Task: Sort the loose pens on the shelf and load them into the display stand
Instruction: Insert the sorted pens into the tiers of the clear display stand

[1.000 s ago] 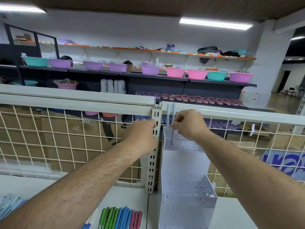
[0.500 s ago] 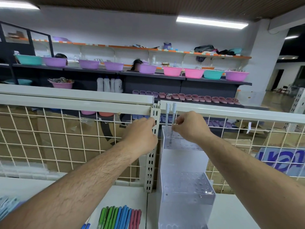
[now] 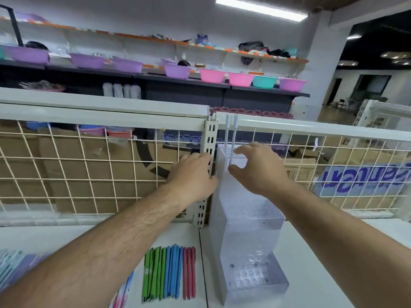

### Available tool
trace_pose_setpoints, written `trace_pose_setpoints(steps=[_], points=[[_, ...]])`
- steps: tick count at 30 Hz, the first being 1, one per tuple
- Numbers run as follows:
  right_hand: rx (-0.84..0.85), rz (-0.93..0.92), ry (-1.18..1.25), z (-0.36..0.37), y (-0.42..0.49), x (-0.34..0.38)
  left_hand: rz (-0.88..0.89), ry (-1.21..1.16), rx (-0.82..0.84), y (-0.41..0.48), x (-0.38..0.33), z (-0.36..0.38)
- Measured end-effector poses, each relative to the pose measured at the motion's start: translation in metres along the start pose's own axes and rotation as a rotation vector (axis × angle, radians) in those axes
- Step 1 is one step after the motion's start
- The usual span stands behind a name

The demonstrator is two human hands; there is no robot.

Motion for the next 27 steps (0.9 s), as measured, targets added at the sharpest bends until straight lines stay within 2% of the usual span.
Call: trace_pose_setpoints(steps=[4, 9, 20, 27], points=[[-0.001, -0.023, -0.006, 0.007, -0.028, 0.015, -0.002, -0.006, 0.048, -0.022, 0.011, 0.003], [0.11, -0.056, 0.02, 0.021, -0.074, 0.039, -0.022, 0.023, 0.061, -0.072, 0.022, 0.005], [0.213, -0.199, 0.165, 0.036, -0.181, 0.088, -0.246, 0.102, 0.166, -0.219, 0.057, 0.001], [0.279, -0.279, 0.223, 0.037, -0.214, 0.14, -0.335, 0.114, 0.176, -0.274, 0.093, -0.014]])
Point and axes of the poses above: each hand's wrist, its own y-axis towards the middle knuckle, its own z-axis out of the palm, x = y × z, the point moved 4 cm from there along y, towards the middle knuckle, and after that the axes turned 7 degrees about -y, right-handed, at the moved point
